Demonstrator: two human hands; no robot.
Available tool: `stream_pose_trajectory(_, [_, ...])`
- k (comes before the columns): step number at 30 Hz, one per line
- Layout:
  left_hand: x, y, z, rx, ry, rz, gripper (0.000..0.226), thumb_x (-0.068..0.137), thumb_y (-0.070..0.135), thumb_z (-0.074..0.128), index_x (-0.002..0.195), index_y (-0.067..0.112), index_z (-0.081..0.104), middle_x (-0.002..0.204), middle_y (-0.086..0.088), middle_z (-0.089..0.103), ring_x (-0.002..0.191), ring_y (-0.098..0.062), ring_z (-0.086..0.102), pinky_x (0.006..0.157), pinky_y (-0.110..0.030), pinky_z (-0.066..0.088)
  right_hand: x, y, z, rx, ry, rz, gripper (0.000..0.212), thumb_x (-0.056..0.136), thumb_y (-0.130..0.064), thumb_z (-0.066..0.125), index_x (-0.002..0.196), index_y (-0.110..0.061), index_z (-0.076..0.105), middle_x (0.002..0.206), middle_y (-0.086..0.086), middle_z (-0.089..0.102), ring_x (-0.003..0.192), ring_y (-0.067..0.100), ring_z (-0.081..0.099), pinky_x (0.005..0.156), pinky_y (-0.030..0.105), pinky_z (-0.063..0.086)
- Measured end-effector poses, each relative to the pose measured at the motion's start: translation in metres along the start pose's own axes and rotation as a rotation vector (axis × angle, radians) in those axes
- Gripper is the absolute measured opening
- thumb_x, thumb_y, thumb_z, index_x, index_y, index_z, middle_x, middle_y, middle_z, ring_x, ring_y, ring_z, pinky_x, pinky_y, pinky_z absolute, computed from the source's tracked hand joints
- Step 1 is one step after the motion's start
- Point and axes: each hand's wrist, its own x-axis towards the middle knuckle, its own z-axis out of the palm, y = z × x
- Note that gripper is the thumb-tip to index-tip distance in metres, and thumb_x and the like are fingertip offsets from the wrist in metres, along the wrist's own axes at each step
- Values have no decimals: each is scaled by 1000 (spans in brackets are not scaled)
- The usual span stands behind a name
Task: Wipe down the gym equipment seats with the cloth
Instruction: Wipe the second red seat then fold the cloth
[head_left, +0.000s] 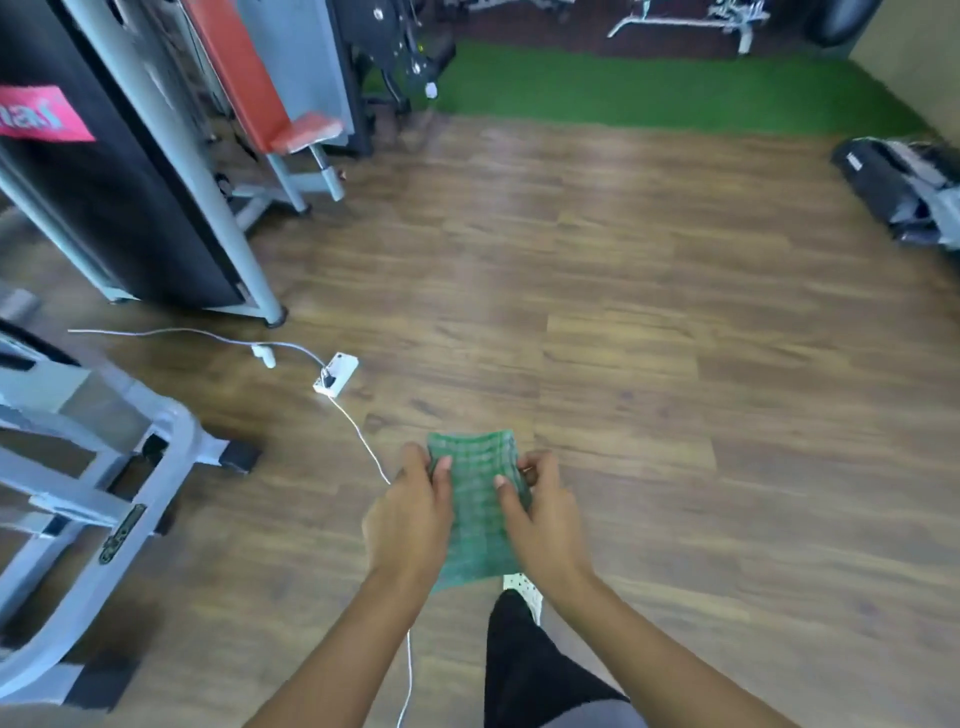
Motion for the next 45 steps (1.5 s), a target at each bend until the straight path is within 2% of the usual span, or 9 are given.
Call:
stream_pose_trajectory(6, [190, 69, 11, -27, 28, -48, 25, 99, 41, 34, 104, 18, 43, 90, -6, 67, 86, -34, 64, 64, -35, 39, 209, -54, -10, -68, -22, -77, 14, 94, -37, 52, 102, -30, 43, 99, -9, 64, 81, 17, 62, 67, 34, 46])
stream_pose_trajectory(9, [282, 93, 10, -15, 41, -55, 24, 99, 39, 35, 105, 17, 42, 94, -7, 66, 86, -34, 64, 69, -38, 43, 304, -87, -2, -75, -30, -87, 15, 94, -36, 51, 105, -28, 45, 96, -10, 65, 81, 17, 62, 70, 37, 48])
stream_pose_trajectory(13, [418, 101, 23, -7, 93, -64, 27, 99, 40, 35, 109, 16, 45, 99, -4, 64, 91, -33, 63, 68, -38, 45, 435, -118, 30, -77, -63, -110, 12, 95, -35, 50, 101, -30, 41, 94, -11, 62, 78, 13, 61, 65, 36, 47])
stream_pose_trajectory(16, [520, 99, 36, 20, 86, -38, 26, 99, 40, 34, 108, 16, 41, 96, -8, 67, 84, -36, 64, 63, -37, 39, 530, -137, 58, -73, -64, -107, 13, 96, -33, 51, 103, -26, 44, 93, -10, 62, 76, 13, 61, 63, 35, 47])
stream_pose_trajectory(21, [718, 110, 37, 73, 57, 7, 26, 100, 40, 33, 109, 18, 41, 98, -7, 68, 89, -35, 64, 62, -34, 29, 712, -182, 111, -34, -15, -116, 14, 94, -28, 55, 101, -22, 46, 90, -8, 62, 78, 15, 60, 67, 35, 44])
stream_pose_trajectory(26, [888, 140, 20, 87, 20, 1, 27, 100, 41, 34, 110, 18, 43, 99, -11, 68, 91, -37, 64, 68, -39, 41, 867, -244, 136, -31, -7, -65, 14, 93, -32, 55, 100, -25, 46, 93, -7, 64, 83, 18, 62, 71, 39, 48])
stream_pose_trajectory(34, [1124, 188, 67, 88, -10, 15, 27, 101, 40, 33, 108, 16, 41, 94, -9, 68, 87, -38, 64, 64, -37, 35, 1109, -274, 159, -17, 9, -34, 16, 94, -28, 55, 105, -18, 49, 95, -4, 61, 88, 22, 59, 77, 41, 47])
stream_pose_trajectory(41, [1337, 247, 109, -4, 111, -77, 27, 99, 39, 39, 105, 14, 45, 86, -14, 69, 82, -42, 64, 66, -41, 43, 1348, -309, 159, -63, -96, -131, 16, 93, -28, 56, 105, -21, 47, 102, -4, 63, 91, 22, 62, 74, 38, 47])
stream_pose_trajectory(45, [1448, 282, 111, -49, 168, -141, 25, 98, 39, 40, 104, 15, 43, 84, -14, 68, 80, -43, 63, 64, -41, 42, 1471, -348, 160, -62, -140, -203, 18, 93, -25, 57, 107, -16, 50, 100, 1, 64, 91, 23, 62, 74, 38, 47])
